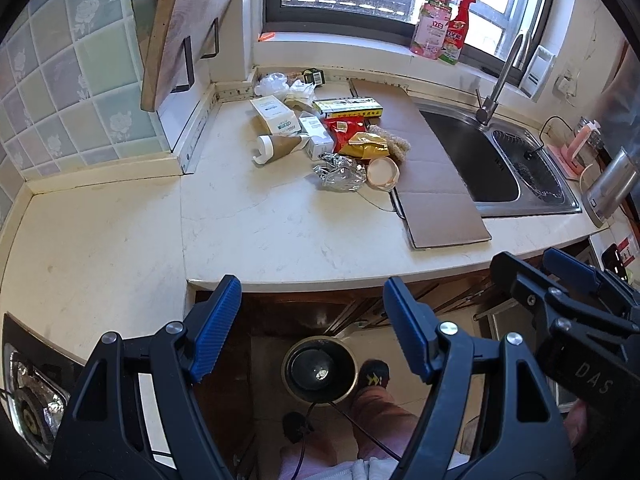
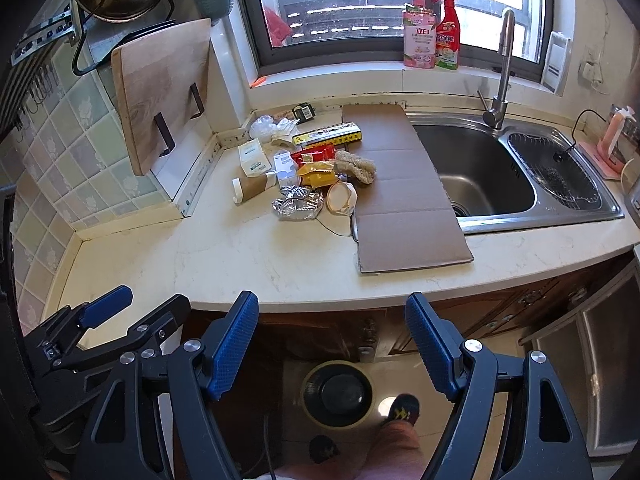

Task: Collect trash

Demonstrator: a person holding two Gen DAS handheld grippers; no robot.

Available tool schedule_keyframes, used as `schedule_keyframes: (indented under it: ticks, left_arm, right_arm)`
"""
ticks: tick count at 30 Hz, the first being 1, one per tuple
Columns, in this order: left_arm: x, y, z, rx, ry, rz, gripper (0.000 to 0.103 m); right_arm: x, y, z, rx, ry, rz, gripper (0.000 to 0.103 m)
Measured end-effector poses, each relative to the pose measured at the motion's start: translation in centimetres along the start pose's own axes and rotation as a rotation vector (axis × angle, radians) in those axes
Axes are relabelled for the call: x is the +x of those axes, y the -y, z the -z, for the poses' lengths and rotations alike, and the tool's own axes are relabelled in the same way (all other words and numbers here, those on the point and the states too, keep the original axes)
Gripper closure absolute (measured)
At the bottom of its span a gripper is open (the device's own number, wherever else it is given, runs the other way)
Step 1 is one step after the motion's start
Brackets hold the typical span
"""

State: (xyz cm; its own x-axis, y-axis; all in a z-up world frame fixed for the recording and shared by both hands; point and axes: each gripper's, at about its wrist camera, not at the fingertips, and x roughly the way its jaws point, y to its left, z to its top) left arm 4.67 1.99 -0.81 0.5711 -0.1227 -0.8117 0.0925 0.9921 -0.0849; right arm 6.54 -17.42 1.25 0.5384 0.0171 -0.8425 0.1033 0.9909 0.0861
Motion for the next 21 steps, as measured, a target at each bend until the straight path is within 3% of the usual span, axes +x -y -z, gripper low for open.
schedule_keyframes:
  ticks: [10,17,21]
  left_arm:
    - [7.6,0.0,-5.8,-0.139,-0.087,-0.050,0.032]
    - [15.7,1.1,-10.6,-0.229,-0.131,0.002,0.032]
    - [20.3,1.2,-12.2,-0.272,-0.154,0.006,0.032]
  right_arm:
    - [8.0,3.0,-9.8,-0.115,-0.039,-0.131,0.026]
    - [17.8,4.9,-16.1,-0.261,-0.138,-0.204,0.036]
    - [24.0,5.5,-17.1,-0.286,-0.226,-0.263,0.048]
